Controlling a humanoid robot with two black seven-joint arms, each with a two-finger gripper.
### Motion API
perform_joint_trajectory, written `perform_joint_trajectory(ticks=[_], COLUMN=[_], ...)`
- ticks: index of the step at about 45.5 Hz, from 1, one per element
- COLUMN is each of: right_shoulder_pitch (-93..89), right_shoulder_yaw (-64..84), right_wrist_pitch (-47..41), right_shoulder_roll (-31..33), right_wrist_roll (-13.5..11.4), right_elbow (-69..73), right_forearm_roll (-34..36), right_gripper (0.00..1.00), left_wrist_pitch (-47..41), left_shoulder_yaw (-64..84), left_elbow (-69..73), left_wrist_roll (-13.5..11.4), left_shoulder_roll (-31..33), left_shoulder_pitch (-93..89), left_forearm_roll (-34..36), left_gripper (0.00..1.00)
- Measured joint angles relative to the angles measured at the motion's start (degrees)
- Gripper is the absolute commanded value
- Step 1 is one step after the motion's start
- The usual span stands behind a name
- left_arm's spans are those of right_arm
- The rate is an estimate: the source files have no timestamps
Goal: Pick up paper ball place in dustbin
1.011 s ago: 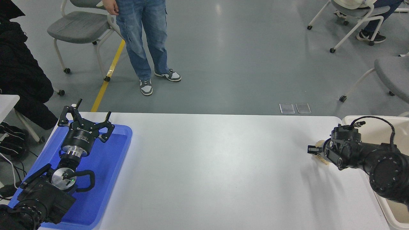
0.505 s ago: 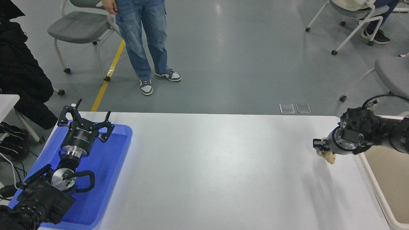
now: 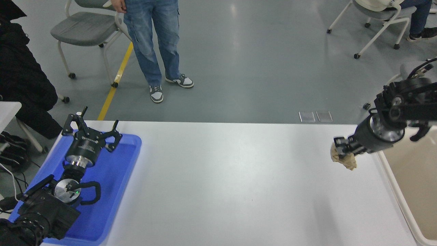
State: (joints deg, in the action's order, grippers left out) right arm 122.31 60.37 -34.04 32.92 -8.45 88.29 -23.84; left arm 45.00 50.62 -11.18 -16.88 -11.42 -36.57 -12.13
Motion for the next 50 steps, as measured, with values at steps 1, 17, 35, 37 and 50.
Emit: perform_joint_trajectory(ticks=[1,17,35,37,50], right_shoulder_pitch=[1.3,21.3,30.9,31.2,31.5], right_shoulder_yaw=[0.1,1.6,7.5,8.0,9.9], right_wrist_pitch=[-0.8,-9.1,-10.7,-10.7,-10.9], right_shoulder_roll=[0.2,2.3,3.5,3.6,3.8], right_wrist_roll=[0.0,0.0,-0.5,-0.5,-0.7], right_elbow=[0.6,6.2,7.2,7.2,7.2], right_forearm_roll=[0.2,5.3,6.5,6.5,6.2], right_gripper=[0.00,0.00,0.00,0.00,0.32], left_wrist_pitch=[0.0,0.0,0.0,0.0,0.0], left_shoulder_yaw=[0.0,0.0,0.0,0.0,0.0], left_elbow=[0.0,0.0,0.0,0.0,0.0], left_wrist_roll=[0.0,0.0,0.0,0.0,0.0], left_shoulder_roll=[0.0,0.0,0.0,0.0,0.0], left_shoulder_pitch=[0.0,0.0,0.0,0.0,0.0], left_forearm_roll=[0.0,0.0,0.0,0.0,0.0], left_gripper=[1.00,1.00,1.00,1.00,1.00])
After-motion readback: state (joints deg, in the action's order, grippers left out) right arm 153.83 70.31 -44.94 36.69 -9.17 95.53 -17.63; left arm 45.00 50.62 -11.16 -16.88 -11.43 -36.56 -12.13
